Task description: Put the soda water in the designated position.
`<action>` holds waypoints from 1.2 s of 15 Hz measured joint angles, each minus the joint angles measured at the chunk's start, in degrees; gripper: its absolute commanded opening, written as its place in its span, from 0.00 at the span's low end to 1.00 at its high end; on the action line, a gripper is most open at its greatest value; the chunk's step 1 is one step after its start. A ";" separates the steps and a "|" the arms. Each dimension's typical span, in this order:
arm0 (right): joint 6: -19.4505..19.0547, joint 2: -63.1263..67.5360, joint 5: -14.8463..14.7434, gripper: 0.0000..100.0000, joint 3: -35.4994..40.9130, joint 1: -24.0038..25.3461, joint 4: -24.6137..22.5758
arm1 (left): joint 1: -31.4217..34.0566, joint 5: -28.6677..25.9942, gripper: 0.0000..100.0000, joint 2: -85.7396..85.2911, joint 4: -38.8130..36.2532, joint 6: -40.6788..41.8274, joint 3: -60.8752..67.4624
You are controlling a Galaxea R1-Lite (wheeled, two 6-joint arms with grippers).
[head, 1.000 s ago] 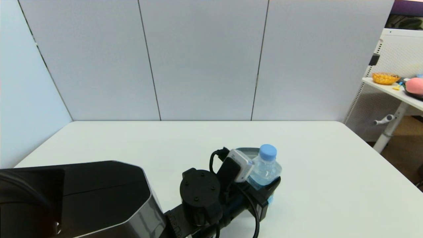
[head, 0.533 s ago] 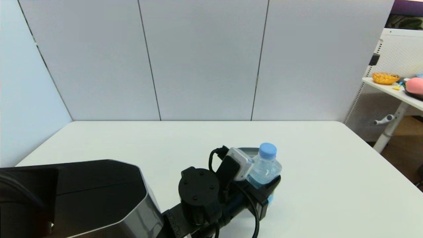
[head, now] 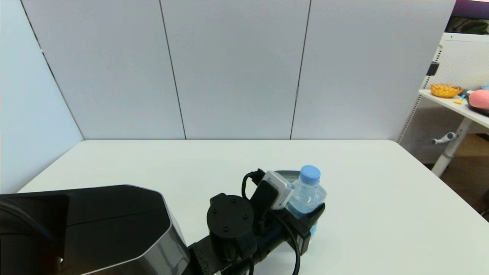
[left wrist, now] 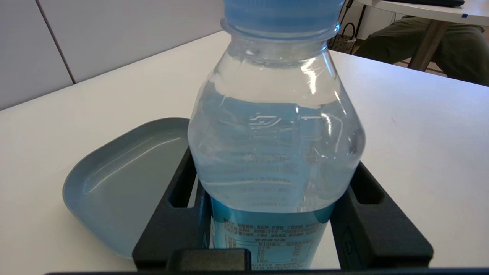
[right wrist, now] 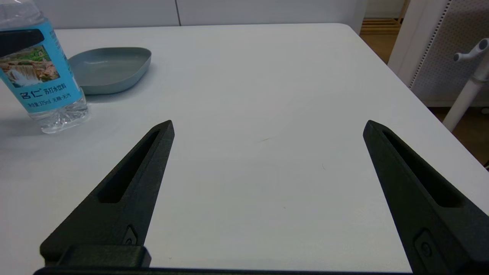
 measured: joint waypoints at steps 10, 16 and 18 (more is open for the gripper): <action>0.00 0.00 0.02 1.00 0.00 0.00 0.00 | -0.13 0.00 1.00 0.52 -0.22 0.06 -0.11; 0.00 0.00 0.00 1.00 0.00 0.00 0.00 | -0.51 -0.09 1.00 -1.13 0.11 0.61 0.59; 0.02 0.00 0.00 1.00 0.00 0.00 0.00 | -1.05 -0.26 1.00 -4.41 0.80 1.40 2.82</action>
